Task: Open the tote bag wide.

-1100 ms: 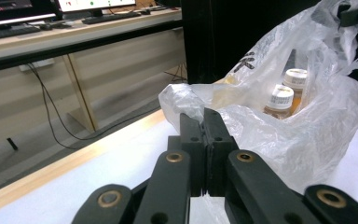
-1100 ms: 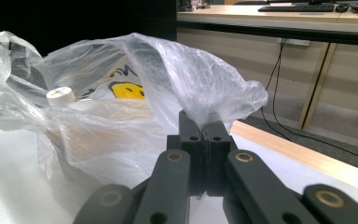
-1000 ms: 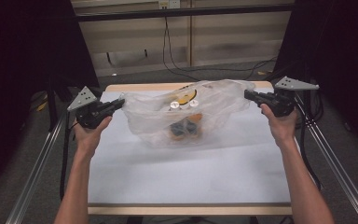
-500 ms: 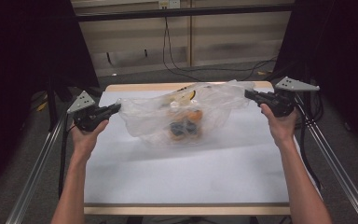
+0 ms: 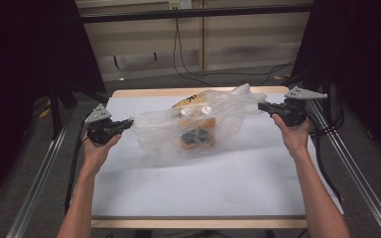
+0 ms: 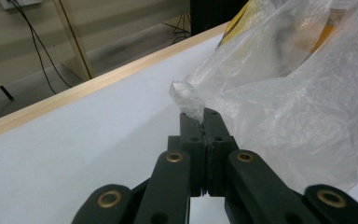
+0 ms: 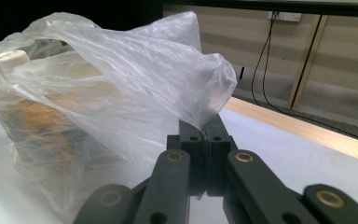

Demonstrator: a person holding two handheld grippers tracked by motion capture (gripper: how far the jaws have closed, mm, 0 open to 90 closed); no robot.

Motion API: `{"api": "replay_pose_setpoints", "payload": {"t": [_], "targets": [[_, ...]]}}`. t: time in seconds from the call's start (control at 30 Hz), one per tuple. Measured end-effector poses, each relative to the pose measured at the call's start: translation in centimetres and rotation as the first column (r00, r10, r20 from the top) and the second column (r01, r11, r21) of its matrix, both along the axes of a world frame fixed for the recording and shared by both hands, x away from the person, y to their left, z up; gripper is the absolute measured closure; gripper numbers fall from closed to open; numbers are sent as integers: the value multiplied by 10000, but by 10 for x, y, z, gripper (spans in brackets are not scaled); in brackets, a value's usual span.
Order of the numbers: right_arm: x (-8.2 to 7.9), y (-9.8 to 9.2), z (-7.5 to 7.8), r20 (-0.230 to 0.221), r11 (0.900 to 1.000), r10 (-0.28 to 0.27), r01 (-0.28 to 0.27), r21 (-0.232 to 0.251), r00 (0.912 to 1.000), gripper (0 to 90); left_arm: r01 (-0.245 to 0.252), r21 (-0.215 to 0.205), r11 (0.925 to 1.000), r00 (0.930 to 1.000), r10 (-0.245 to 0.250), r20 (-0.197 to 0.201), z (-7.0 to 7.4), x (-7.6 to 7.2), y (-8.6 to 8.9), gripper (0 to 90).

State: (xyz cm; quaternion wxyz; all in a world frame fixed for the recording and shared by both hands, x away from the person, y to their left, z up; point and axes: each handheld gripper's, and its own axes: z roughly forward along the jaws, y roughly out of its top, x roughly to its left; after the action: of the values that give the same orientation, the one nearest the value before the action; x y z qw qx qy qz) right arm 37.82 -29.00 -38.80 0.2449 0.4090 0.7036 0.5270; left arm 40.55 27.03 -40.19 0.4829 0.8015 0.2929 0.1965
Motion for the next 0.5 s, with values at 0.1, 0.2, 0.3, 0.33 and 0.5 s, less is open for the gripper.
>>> {"api": "replay_pose_setpoints", "payload": {"t": [0.1,0.2,0.3,0.33,0.5], "targets": [[1,0,-2,-82,10000,-76,75,-62,9999,895,-30,78,10000,10000,31,-22,-2,0,-2,892],[2,1,-5,-195,9997,-101,96,-227,9998,895,-88,244,9997,9999,90,-80,-4,1,-3,893],[3,3,-7,-242,9983,-185,171,-563,9995,895,-96,385,9992,9999,98,-58,-7,2,-2,892],[3,3,-8,-266,9977,-191,173,-649,9995,895,-205,440,9988,9997,211,-130,-8,2,-3,893],[8,6,-12,-384,9971,-219,191,-735,9990,895,-221,662,9976,9996,231,-150,-12,3,-3,893]]}}
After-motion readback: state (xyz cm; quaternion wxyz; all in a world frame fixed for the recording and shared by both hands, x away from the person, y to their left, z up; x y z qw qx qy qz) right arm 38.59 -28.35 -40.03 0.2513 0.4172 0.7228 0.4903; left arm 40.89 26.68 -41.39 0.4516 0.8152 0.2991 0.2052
